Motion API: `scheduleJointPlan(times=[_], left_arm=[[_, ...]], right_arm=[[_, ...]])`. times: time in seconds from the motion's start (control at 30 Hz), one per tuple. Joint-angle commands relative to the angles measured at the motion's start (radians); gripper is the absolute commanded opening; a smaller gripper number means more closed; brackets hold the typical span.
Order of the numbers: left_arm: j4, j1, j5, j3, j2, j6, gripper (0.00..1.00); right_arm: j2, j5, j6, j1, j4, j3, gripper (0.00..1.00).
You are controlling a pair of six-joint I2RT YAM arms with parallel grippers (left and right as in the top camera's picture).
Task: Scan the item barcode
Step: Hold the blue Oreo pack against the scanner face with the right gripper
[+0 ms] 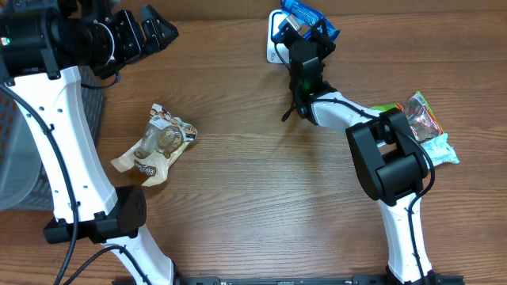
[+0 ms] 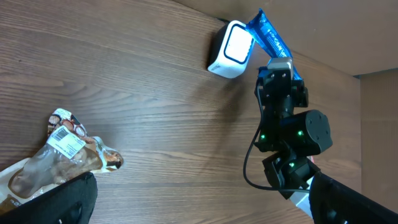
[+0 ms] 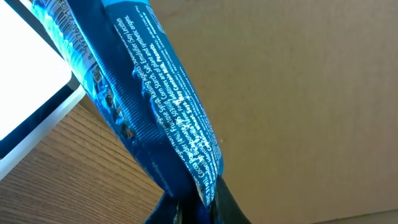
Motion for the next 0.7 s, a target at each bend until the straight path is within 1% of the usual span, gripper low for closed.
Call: scheduleJointPlan(times=[0.0,0.17,0.47,0.67], left_arm=[[0.001,-0.006,0.001,0.014,-0.016,-0.013,1.0],[0.001,-0.006,0.001,0.014,-0.016,-0.014,1.0],[0.001,-0.006,0.001,0.014,-0.016,-0.013,1.0],[0.001,-0.006,0.001,0.014,-0.016,-0.013,1.0]], right_arm=[[-0.022,-0.018,-0.053,-0.002,0.038,0.015,0.04],[-0.01,-0.036,-0.158,-0.002,0.107,0.015,0.04],[-0.01,-0.037,-0.162,-0.015,0.108,0.015,0.04],[-0.01,-0.046,-0.246,-0.024,0.109,0.015,0.04]])
